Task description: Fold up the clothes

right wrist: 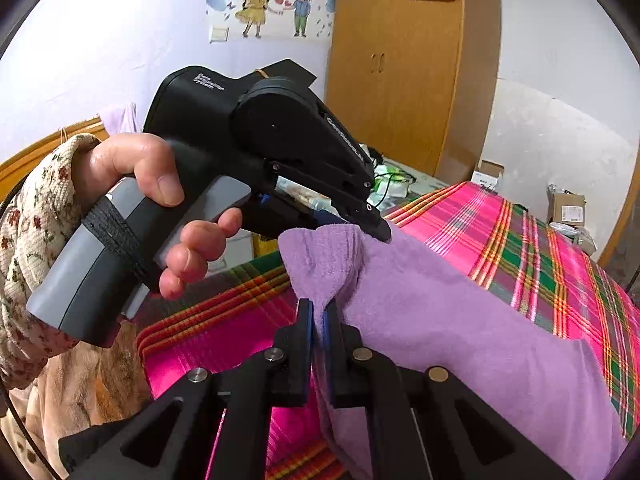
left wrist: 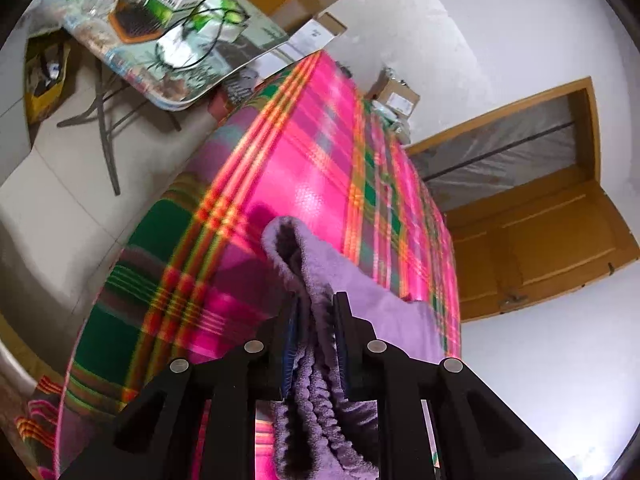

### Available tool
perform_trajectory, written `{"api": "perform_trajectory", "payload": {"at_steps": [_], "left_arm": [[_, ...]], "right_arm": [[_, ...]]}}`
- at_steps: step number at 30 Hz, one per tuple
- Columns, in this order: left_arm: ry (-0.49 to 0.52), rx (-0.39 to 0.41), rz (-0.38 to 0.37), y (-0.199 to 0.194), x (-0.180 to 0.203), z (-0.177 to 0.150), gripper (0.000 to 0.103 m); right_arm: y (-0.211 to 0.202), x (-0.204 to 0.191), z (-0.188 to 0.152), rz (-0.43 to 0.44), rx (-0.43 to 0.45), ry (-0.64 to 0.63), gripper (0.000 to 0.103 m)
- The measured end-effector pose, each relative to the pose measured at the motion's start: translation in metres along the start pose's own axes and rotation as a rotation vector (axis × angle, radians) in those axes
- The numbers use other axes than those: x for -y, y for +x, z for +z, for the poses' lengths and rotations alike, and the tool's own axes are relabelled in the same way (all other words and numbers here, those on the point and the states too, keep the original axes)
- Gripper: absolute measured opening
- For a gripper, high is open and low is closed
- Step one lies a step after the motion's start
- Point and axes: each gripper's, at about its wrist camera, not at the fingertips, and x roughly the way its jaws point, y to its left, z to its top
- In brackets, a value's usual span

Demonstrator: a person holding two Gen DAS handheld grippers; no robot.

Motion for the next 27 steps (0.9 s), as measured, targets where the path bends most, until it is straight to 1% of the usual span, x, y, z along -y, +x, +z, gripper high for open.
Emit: {"api": "perform_trajectory", "payload": {"at_steps": [7,15,16,17,21,24,27], "left_arm": [[0.064,0.02,-0.042,-0.005,0.044,-0.012,0.018],[0.136,-0.007,-0.08,0.008,0.092,-0.029,0.018],[0.141,-0.01,-0.084,0.011,0.098,-0.032,0.017],[0.148,-0.015,-0.091,0.014,0.104,-0.033,0.015],[0.176,-0.053,-0.103,0.033,0.125,-0.045,0.015],[0.195,-0.088,-0.105,0.049,0.135,-0.054,0.015],[0.199,-0.1,-0.1,0.061,0.139,-0.062,0.015]], "right_arm": [[-0.037,0.02,-0.004,-0.037,0.069,0.043,0.005],[-0.084,0.043,-0.013,-0.094,0.139,0.086,0.005],[-0.088,0.044,-0.014,-0.102,0.145,0.089,0.005],[-0.093,0.047,-0.016,-0.11,0.15,0.094,0.005],[-0.109,0.063,-0.028,-0.148,0.161,0.128,0.005],[-0.118,0.072,-0.042,-0.165,0.149,0.158,0.005],[-0.122,0.081,-0.057,-0.172,0.119,0.187,0.005]]}}
